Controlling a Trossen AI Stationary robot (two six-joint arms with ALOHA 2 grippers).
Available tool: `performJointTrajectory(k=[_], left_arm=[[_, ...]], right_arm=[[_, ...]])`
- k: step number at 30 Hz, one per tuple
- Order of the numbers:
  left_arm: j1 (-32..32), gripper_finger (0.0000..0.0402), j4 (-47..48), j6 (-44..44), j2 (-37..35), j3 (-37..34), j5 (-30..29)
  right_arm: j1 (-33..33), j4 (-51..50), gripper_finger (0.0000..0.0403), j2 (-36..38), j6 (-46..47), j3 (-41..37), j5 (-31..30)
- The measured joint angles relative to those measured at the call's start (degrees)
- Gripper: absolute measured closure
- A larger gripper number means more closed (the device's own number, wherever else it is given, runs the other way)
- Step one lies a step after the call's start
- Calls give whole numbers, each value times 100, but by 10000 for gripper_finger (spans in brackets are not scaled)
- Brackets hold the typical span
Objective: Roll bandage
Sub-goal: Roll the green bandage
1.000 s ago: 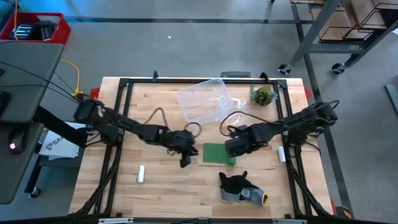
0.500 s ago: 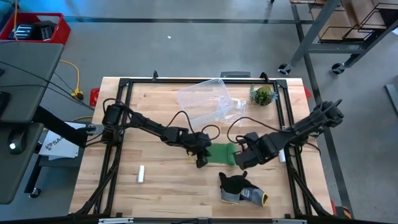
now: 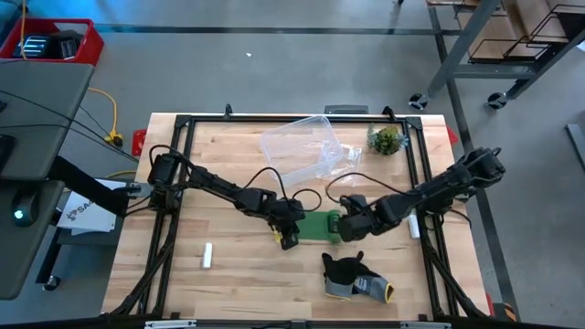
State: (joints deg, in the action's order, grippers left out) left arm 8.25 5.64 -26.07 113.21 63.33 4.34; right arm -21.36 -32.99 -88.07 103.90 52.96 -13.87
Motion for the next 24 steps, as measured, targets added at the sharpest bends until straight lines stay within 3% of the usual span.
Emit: performJointTrajectory(k=[3,7,10,24], left_arm=[[0,401,-3,-84,0,-2,-3],[0,401,4,-87,0,-7,-2],[2,401,10,-88,0,-7,-2],[2,401,6,-87,4,-13,9]], right_arm=[[208,396,403,0,-221,-119,20],[312,198,403,0,-253,-176,101],[246,136,403,0,-392,-176,375],[155,476,403,-465,-244,-174,366]])
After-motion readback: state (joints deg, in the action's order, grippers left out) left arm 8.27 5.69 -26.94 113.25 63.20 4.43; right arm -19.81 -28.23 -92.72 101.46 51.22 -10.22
